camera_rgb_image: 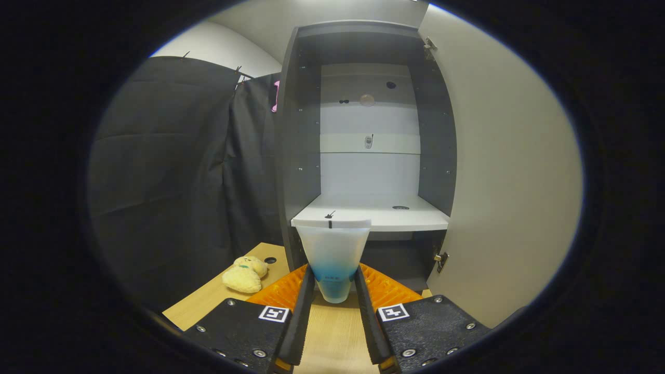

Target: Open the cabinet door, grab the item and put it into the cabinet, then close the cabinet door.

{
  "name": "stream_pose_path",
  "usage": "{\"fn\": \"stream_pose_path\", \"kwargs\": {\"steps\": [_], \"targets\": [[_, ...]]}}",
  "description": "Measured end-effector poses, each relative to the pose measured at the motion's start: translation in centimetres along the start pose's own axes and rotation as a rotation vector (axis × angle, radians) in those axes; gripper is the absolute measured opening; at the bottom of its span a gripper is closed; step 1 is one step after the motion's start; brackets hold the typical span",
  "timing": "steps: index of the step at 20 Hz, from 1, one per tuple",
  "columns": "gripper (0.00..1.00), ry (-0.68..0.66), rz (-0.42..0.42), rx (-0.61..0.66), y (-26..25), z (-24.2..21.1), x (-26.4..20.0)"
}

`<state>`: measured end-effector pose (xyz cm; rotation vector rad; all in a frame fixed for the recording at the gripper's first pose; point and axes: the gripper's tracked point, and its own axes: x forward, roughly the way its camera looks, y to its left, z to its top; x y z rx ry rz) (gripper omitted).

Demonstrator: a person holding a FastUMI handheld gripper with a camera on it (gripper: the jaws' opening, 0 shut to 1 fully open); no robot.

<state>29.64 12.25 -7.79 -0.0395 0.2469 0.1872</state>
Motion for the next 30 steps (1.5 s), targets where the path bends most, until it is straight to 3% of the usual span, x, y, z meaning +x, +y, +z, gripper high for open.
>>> {"fn": "stream_pose_path", "kwargs": {"steps": [15,25,30], "targets": [[0.48,-0.039,-0.017,0.071,-3.2,8.9,11.0],[0.48,0.064,-0.024,0.066,-4.4,7.1,18.2],[0.48,0.068,-0.035,0.053,-4.9,7.0,19.7]]}}
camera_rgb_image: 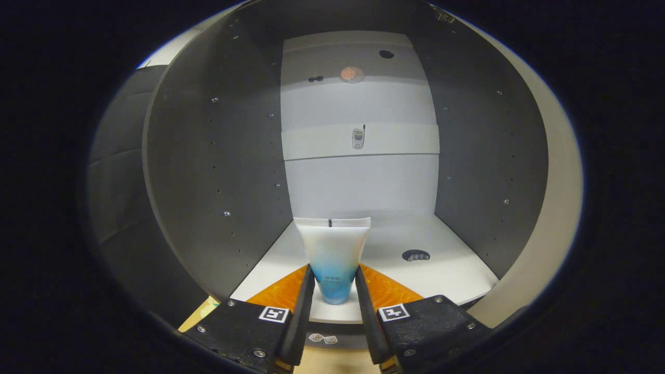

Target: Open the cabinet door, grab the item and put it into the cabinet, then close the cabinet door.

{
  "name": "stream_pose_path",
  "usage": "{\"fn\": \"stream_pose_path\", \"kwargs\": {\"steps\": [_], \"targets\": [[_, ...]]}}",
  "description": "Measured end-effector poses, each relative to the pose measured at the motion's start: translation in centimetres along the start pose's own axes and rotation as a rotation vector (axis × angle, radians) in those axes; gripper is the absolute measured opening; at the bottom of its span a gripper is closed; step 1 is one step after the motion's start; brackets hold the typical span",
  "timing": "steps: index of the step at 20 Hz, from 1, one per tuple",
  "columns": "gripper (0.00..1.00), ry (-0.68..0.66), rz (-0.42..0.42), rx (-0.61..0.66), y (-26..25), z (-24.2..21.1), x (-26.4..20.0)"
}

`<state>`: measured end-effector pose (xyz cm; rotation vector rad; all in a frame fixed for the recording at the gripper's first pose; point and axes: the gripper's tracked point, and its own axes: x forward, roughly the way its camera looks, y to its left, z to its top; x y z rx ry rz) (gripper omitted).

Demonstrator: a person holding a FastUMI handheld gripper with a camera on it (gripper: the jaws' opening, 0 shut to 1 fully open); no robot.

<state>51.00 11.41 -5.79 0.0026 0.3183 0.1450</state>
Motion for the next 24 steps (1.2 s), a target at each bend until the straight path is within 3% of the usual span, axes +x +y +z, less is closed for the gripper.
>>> {"fn": "stream_pose_path", "kwargs": {"steps": [5,7,9,10,12,24], "targets": [[0.53,-0.014,-0.002,-0.031,0.1,0.3,0.1],[0.60,-0.033,-0.007,-0.026,0.2,0.8,-0.3],[0.70,-0.048,-0.018,-0.033,0.1,1.1,-1.2],[0.81,-0.057,-0.024,-0.039,0.2,1.4,-1.8],[0.94,-0.085,-0.020,-0.055,0.6,2.0,-3.7],[0.94,-0.257,0.023,-0.055,0.3,3.3,-22.6]]}}
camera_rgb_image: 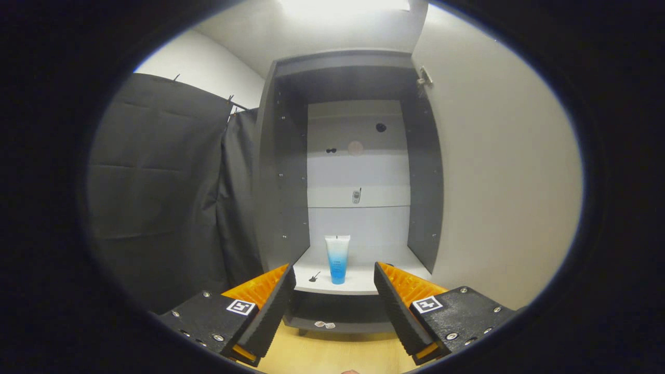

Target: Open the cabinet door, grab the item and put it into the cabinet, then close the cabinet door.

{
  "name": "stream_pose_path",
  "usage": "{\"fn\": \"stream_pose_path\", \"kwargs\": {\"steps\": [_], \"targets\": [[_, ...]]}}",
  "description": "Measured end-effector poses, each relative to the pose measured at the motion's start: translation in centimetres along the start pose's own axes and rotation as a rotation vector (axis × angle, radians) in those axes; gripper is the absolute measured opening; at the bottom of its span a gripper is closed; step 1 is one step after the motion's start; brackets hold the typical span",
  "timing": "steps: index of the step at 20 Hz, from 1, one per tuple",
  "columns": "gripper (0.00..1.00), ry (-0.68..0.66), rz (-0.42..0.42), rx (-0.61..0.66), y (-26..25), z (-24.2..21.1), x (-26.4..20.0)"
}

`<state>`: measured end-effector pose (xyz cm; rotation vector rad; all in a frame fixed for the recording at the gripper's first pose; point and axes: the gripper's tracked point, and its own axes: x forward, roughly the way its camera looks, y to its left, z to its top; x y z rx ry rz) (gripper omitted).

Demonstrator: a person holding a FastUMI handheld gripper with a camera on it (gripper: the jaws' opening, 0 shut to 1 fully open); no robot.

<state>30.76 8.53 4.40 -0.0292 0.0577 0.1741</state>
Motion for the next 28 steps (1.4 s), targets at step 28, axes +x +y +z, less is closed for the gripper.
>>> {"fn": "stream_pose_path", "kwargs": {"steps": [28], "targets": [[0.93,-0.111,-0.259,0.011,-16.1,5.8,-24.4]]}}
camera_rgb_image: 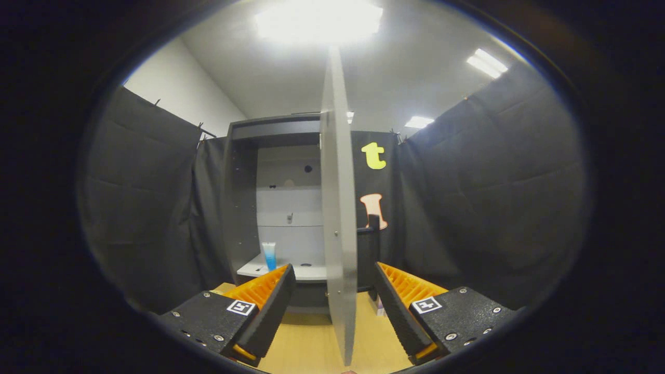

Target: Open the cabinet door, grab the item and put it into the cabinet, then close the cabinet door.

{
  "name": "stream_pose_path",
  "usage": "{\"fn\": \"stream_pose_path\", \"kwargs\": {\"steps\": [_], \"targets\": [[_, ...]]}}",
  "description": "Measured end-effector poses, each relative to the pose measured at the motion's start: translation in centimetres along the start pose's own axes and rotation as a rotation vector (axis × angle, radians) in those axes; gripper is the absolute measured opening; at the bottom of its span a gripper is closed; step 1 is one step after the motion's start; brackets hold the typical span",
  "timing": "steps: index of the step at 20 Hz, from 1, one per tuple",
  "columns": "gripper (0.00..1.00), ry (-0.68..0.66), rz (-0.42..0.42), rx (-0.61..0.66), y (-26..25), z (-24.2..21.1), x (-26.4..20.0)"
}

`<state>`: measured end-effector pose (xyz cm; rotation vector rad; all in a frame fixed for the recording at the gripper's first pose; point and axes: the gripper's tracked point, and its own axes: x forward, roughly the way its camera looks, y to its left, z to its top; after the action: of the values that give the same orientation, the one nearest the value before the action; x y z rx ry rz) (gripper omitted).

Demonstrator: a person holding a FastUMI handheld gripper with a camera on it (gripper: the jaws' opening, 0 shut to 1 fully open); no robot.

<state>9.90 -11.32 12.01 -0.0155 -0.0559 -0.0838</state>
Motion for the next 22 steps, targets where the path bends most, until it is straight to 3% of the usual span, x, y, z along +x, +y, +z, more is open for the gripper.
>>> {"fn": "stream_pose_path", "kwargs": {"steps": [10,14,16,20,22], "targets": [[0.93,-0.043,-0.314,-0.020,-11.3,1.6,4.6],[0.93,0.016,-0.321,-0.036,-11.4,-0.2,7.8],[0.89,0.014,-0.330,-0.025,-11.7,-0.2,8.0],[0.89,0.040,-0.301,0.074,-11.2,-0.9,8.0],[0.89,0.036,-0.292,0.060,-10.9,-0.8,8.0]]}}
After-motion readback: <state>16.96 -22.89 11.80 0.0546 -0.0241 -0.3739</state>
